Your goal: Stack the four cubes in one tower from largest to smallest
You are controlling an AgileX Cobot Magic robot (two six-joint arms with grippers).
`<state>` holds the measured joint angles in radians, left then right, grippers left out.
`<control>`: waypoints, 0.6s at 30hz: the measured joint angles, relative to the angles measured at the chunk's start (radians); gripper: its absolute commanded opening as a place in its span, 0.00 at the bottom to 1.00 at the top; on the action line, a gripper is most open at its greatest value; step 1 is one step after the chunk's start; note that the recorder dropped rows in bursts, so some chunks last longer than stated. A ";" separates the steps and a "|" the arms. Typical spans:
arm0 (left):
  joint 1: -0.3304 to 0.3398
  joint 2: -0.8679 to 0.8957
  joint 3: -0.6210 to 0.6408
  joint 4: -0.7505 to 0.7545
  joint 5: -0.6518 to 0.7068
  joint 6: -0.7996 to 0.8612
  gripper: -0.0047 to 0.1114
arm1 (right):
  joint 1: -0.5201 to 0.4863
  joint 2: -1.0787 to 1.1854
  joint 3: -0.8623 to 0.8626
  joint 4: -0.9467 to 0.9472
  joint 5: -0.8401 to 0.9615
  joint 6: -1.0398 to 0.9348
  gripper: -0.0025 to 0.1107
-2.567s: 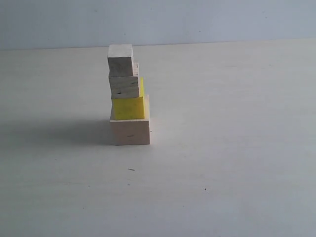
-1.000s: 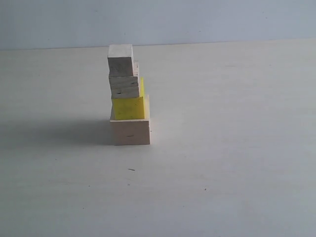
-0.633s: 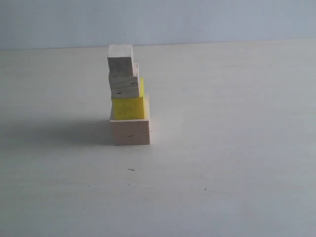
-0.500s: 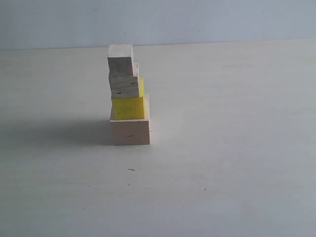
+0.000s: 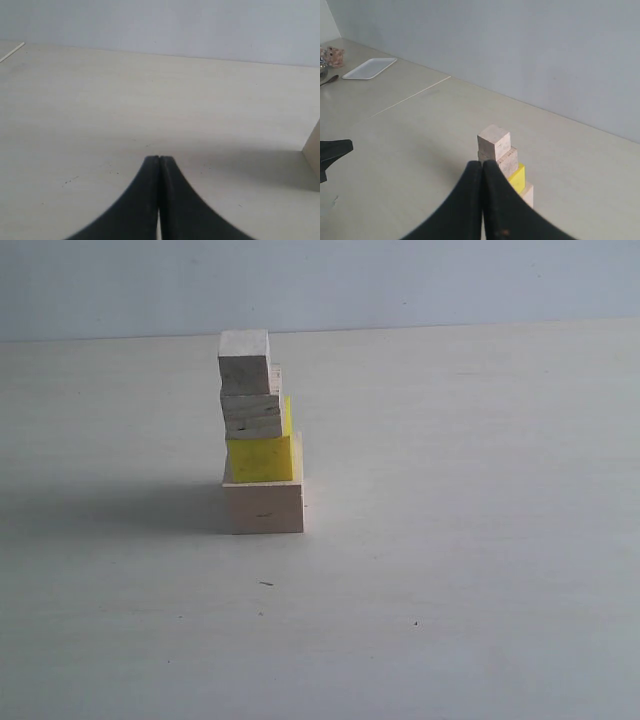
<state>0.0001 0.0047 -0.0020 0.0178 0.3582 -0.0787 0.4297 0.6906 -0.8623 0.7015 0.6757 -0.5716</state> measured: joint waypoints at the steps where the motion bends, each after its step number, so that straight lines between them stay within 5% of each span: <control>1: 0.000 0.000 0.000 0.002 0.000 0.000 0.04 | 0.000 0.000 0.000 0.000 0.000 0.000 0.02; 18: 0.000 0.000 0.000 0.020 0.001 0.000 0.04 | 0.000 0.000 0.000 0.000 0.000 0.000 0.02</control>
<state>0.0001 0.0047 -0.0020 0.0379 0.3590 -0.0787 0.4297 0.6906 -0.8623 0.7015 0.6757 -0.5716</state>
